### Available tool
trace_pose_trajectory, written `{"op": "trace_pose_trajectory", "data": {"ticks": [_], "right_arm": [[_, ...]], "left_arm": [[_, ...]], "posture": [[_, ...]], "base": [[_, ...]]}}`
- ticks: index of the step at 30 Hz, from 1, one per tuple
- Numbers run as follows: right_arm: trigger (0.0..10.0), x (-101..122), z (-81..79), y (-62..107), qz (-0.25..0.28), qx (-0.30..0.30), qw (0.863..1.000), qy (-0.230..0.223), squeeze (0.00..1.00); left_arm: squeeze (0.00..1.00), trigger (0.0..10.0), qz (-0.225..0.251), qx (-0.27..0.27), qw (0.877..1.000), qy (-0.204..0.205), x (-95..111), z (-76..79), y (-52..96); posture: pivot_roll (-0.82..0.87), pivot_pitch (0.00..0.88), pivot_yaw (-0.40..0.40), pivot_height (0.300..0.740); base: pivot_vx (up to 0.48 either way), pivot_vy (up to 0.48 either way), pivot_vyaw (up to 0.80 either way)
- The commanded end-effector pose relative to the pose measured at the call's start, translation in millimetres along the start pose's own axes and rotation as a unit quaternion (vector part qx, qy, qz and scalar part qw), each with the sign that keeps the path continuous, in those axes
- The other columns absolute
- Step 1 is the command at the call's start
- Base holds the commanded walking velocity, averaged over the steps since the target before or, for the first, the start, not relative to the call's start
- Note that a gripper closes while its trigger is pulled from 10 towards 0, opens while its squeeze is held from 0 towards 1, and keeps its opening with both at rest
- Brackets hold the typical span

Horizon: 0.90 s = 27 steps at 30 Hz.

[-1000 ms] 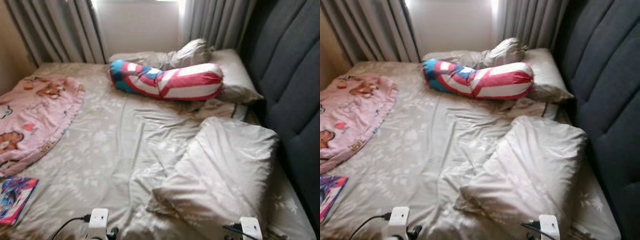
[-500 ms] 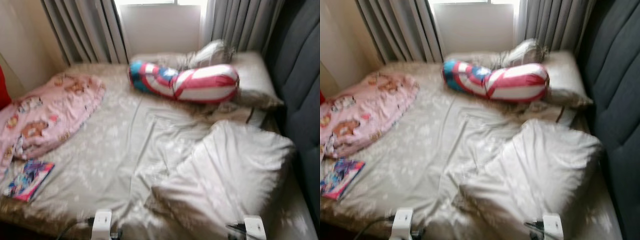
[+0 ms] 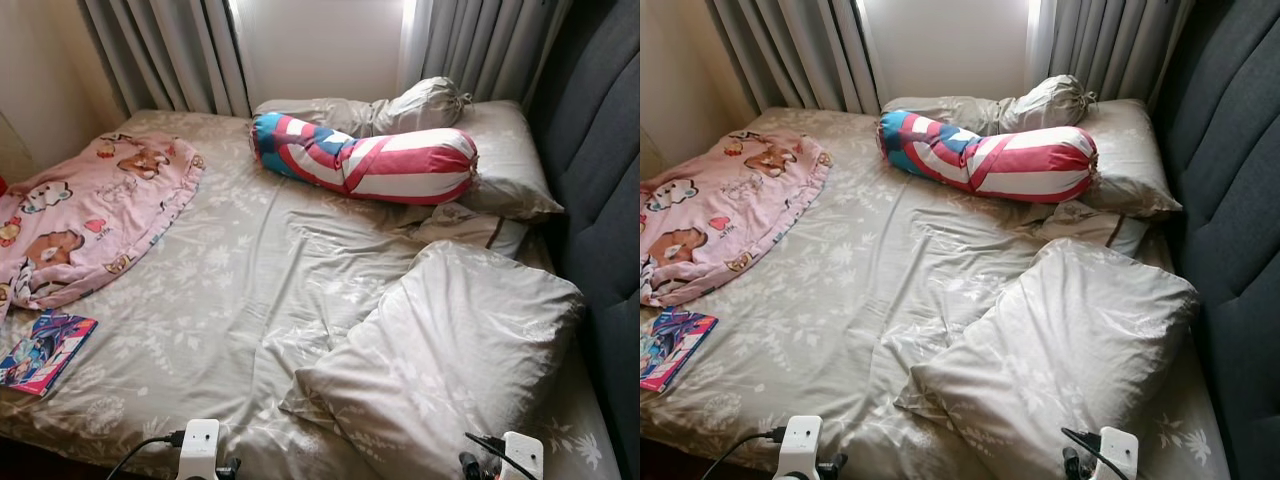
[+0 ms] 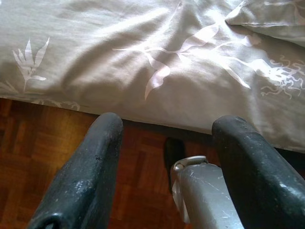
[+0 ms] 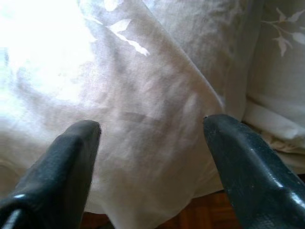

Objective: Clean up the room

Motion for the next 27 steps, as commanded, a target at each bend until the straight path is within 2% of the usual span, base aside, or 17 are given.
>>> {"op": "trace_pose_trajectory", "data": {"ticks": [1, 7, 8, 9, 10, 16, 23, 27], "right_arm": [[10.0, -2, 1.3, 1.2, 0.003, -0.001, 1.000, -0.009, 1.00], [10.0, -3, 0.5, 3.1, 0.012, 0.009, 1.000, -0.004, 1.00], [10.0, -4, 0.9, 3.6, 0.012, 0.009, 1.000, -0.002, 1.00], [10.0, -5, 1.5, 4.1, 0.011, 0.008, 1.000, 0.001, 0.38], [10.0, -7, 2.2, 4.7, 0.010, 0.008, 1.000, 0.004, 0.00], [10.0, -11, 3.0, 6.9, 0.008, 0.011, 1.000, 0.009, 0.00], [10.0, -10, 5.5, 10.1, 0.032, 0.014, 0.999, 0.003, 0.00], [10.0, -9, 6.6, 13.0, 0.045, 0.026, 0.999, 0.015, 0.00]], "left_arm": [[0.00, 10.0, -0.004, -0.001, 1.000, -0.008, -2, -3.3, 0.6], [0.00, 10.0, 0.002, 0.004, 1.000, -0.022, -5, -6.4, 2.2], [0.00, 10.0, 0.010, 0.008, 0.999, -0.039, -3, -8.0, 2.7], [0.00, 10.0, 0.018, 0.010, 0.999, -0.048, -2, -9.1, 3.2], [0.00, 10.0, 0.029, 0.015, 0.998, -0.057, -1, -10.4, 4.1], [0.00, 10.0, 0.067, 0.044, 0.995, -0.059, 3, -16.8, 8.4], [0.00, 10.0, 0.107, 0.031, 0.993, -0.038, 7, -13.7, 12.8], [0.00, 10.0, 0.203, 0.035, 0.978, -0.039, 94, -20.6, 1.8]], "posture": [[0.04, 0.000, 0.025, 0.740], [0.04, 0.000, 0.043, 0.740], [0.05, 0.000, 0.046, 0.740], [0.05, 0.000, 0.050, 0.740], [0.05, 0.000, 0.051, 0.740], [0.05, 0.000, 0.063, 0.740], [0.05, 0.009, 0.060, 0.740], [0.05, 0.025, 0.051, 0.740]], "base": [[0.000, 0.000, 0.00], [0.000, 0.000, 0.00], [0.000, 0.000, 0.00], [0.000, 0.000, 0.00], [0.000, 0.000, 0.00], [0.000, 0.000, 0.00], [0.000, 0.000, 0.00], [0.000, 0.000, 0.00]]}}
Point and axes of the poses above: a point about 5 cm out from each wrist's last joint towards the gripper, its own y axis pointing back from the gripper into the wrist, its own x axis along the axis of the wrist's last joint, z = x × y, the point moved 4 cm from there along -y, pointing out of the wrist towards the gripper, and after that the axes turned 8 degrees about -y, right-handed, at the moved point
